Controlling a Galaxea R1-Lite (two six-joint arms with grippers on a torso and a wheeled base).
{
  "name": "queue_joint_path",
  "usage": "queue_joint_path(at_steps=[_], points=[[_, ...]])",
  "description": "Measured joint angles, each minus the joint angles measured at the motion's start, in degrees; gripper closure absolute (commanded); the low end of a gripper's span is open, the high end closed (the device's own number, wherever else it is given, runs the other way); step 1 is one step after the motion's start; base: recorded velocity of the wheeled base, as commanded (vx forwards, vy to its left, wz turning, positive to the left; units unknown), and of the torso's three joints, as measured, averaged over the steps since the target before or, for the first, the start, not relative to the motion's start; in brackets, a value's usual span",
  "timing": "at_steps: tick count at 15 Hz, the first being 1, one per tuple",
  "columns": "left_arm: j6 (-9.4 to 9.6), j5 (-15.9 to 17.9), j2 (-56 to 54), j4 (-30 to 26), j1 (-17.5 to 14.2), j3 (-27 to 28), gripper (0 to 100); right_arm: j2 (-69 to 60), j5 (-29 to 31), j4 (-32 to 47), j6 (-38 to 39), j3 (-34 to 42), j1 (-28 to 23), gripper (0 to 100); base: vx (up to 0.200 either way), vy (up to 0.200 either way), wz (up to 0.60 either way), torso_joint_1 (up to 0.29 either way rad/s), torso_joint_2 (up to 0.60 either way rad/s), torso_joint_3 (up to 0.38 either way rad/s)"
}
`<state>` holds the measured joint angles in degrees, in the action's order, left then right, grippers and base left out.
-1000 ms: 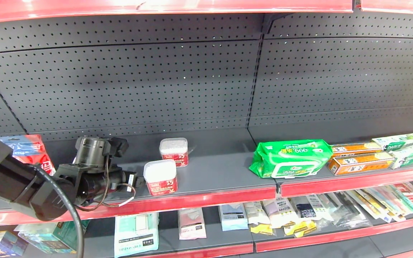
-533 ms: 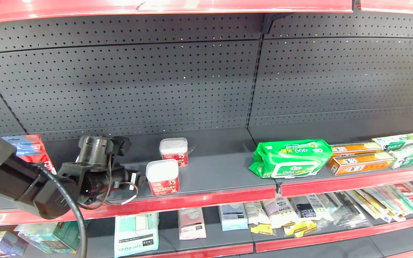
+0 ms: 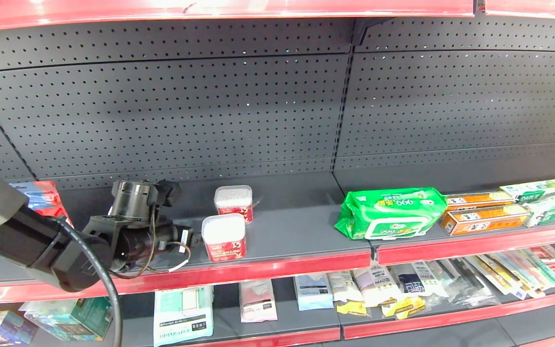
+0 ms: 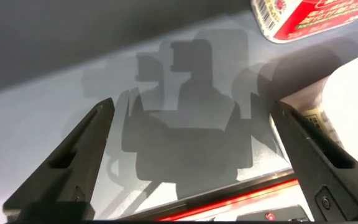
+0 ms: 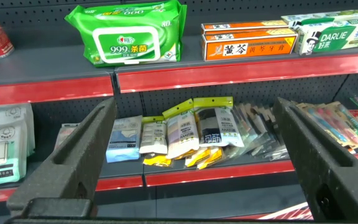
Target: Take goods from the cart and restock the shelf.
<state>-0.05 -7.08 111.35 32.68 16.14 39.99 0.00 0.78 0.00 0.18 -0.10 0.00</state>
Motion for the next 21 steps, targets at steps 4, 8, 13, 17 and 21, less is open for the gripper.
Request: queue_joint_path(at_steps=[4, 8, 13, 17, 21], points=[[-0.05, 0.00, 0.39, 0.29, 0.59, 0.22, 0, 0.00, 0.01, 0.00, 0.00, 0.00, 0.00, 0, 0.000, 0.000, 0.00, 0.000, 0.00, 0.000], [-0.16, -0.09, 0.65, 0.95, 1.19, 0.30, 0, 0.00, 0.01, 0.00, 0.00, 0.00, 0.00, 0, 0.000, 0.000, 0.00, 0.000, 0.00, 0.000], [0.05, -0.24, 0.69, 0.95, 1.22, 0.48, 0, 0.00, 0.00, 0.00, 0.00, 0.00, 0.00, 0, 0.000, 0.000, 0.00, 0.000, 0.00, 0.000], [2.95, -0.02, -2.72, -1.27, -2.08, -1.87, 0, 0.00, 0.00, 0.00, 0.00, 0.00, 0.00, 0, 0.000, 0.000, 0.00, 0.000, 0.00, 0.000], [5.90, 2.57, -14.52, -8.92, -7.63, -5.68, 0, 0.00, 0.00, 0.00, 0.00, 0.00, 0.00, 0, 0.000, 0.000, 0.00, 0.000, 0.00, 0.000]])
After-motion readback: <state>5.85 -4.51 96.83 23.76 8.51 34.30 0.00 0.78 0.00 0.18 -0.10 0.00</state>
